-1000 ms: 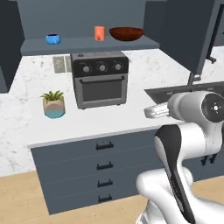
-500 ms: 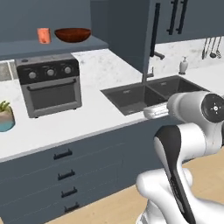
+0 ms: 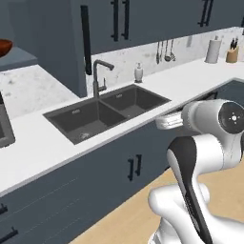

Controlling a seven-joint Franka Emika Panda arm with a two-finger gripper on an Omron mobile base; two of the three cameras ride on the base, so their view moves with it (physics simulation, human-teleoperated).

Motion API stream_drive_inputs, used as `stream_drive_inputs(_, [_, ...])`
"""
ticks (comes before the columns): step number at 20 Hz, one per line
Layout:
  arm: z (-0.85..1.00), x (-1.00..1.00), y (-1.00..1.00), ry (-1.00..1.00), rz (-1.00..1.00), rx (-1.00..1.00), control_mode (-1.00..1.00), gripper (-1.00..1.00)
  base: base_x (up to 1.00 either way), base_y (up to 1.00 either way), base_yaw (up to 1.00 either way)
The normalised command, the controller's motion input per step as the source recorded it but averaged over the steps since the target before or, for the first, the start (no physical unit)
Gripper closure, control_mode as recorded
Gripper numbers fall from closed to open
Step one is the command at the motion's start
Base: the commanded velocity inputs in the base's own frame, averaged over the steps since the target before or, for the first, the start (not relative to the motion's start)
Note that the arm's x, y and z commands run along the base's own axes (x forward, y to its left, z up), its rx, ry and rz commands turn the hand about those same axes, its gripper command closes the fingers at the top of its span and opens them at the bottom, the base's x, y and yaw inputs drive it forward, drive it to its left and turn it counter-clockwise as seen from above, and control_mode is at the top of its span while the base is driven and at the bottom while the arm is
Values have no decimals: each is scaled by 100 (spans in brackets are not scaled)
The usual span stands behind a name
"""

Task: Gather all objects into one cabinet and sort the glasses and bowls to opposite sides.

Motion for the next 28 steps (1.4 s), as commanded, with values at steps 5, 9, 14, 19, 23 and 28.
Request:
stream_drive_inputs(5, [0,0,0,0,0,0,100,-100,43,-84,-43])
stream_drive_inputs(9, [0,0,0,0,0,0,100,-100,62,-68,-40])
stream_drive_inputs(14, [0,0,0,0,0,0,100,-100,50,-55,-32])
stream_drive_inputs(19, [0,0,0,0,0,0,100,-100,85,-28,-20])
stream_drive_inputs(23, [0,0,0,0,0,0,100,-100,100,-46,-21])
stream_drive_inputs(28, [0,0,0,0,0,0,100,-100,77,-61,-8])
